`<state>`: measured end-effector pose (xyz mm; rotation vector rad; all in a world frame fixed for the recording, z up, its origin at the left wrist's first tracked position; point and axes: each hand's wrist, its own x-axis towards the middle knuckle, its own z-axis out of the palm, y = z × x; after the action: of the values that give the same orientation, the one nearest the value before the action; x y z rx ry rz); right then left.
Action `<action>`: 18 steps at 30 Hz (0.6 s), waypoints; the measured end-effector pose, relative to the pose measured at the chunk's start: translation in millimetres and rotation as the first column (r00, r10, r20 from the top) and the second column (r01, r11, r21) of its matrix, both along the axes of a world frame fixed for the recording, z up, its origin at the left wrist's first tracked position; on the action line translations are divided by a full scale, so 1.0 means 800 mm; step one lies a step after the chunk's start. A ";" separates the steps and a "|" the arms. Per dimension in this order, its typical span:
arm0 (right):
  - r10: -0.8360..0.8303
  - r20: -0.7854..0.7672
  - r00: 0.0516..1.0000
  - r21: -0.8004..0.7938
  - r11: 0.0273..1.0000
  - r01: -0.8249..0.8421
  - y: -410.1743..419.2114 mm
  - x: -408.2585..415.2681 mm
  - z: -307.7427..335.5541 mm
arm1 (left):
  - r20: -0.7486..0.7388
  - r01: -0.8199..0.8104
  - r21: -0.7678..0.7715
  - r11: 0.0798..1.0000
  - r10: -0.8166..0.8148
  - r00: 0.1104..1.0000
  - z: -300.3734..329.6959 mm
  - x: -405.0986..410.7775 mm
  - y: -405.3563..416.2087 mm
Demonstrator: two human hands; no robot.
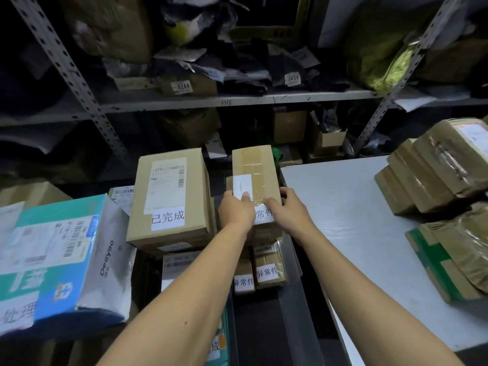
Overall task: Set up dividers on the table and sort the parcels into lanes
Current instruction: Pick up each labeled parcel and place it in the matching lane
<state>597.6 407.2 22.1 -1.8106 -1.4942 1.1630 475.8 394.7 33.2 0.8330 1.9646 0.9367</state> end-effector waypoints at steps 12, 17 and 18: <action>-0.063 0.062 0.996 0.125 0.991 0.054 -0.021 -0.015 0.032 | -0.119 0.080 0.140 0.987 -0.063 0.991 0.014 -0.003 -0.018; -0.164 0.023 0.986 0.349 0.926 0.145 -0.042 -0.018 0.086 | 0.020 0.041 0.365 0.930 -0.052 0.998 0.058 0.000 -0.038; -0.162 0.005 0.987 0.379 0.913 0.148 -0.047 -0.020 0.098 | 0.044 0.031 0.395 0.918 -0.053 0.998 0.073 0.000 -0.041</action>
<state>581.5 369.9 100.5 -1.6528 -1.4470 0.7089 476.0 362.1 91.6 1.0560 1.7266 1.3423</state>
